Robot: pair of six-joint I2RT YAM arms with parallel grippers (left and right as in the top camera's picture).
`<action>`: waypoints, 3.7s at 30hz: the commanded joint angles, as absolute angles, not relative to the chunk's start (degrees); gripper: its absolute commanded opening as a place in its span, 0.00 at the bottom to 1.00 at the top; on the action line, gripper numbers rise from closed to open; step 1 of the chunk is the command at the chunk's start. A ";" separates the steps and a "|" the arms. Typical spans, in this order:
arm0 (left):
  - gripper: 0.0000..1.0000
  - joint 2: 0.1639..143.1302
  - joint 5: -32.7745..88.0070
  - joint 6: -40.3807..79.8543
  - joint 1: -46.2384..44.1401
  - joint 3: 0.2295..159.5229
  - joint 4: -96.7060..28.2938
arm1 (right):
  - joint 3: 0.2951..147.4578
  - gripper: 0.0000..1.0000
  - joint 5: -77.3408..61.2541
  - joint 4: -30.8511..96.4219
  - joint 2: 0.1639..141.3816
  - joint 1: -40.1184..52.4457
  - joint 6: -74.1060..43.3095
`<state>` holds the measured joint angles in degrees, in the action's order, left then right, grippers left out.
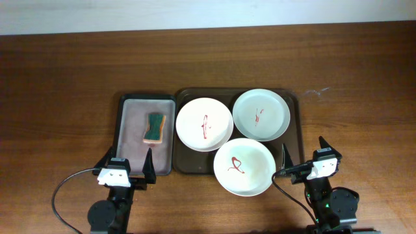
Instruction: Clean dirty plates on tray and stack at the side
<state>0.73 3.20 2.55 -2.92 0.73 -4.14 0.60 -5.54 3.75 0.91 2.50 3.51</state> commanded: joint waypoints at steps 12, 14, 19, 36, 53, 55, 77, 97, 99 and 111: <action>0.99 0.36 3.62 1.23 -2.72 0.54 -4.40 | 0.32 0.99 -5.48 4.08 0.47 2.94 3.86; 0.99 0.36 3.62 1.23 -2.72 0.54 -4.40 | 0.32 0.99 -5.50 4.08 0.47 2.94 3.86; 1.00 0.36 3.62 1.23 -2.72 0.54 -4.40 | 0.32 0.99 -5.80 3.92 0.47 2.94 3.84; 0.99 24.38 4.29 1.28 -2.72 20.18 -21.50 | 22.85 0.99 -9.30 23.64 20.60 2.98 -6.48; 1.00 73.45 9.67 1.26 -2.72 52.38 -28.93 | 48.34 0.99 -26.33 43.05 59.57 2.98 -6.46; 0.95 78.43 9.69 1.26 -2.81 52.38 -25.02 | 48.34 0.99 -26.20 42.28 59.86 2.98 -6.46; 0.00 90.72 5.23 7.29 -6.72 56.62 -32.23 | 48.34 0.98 -19.25 47.20 65.76 2.98 -6.28; 0.00 90.98 7.77 9.43 -6.76 54.02 -36.10 | 48.34 0.05 -22.31 45.12 93.47 3.05 -6.52; 0.00 89.30 7.75 9.43 -6.76 54.33 -36.10 | 48.34 0.04 -22.31 44.58 93.47 3.05 -6.52; 0.00 85.06 32.71 9.43 -7.09 54.48 -31.05 | 48.34 0.04 -22.33 44.51 93.47 3.05 -6.52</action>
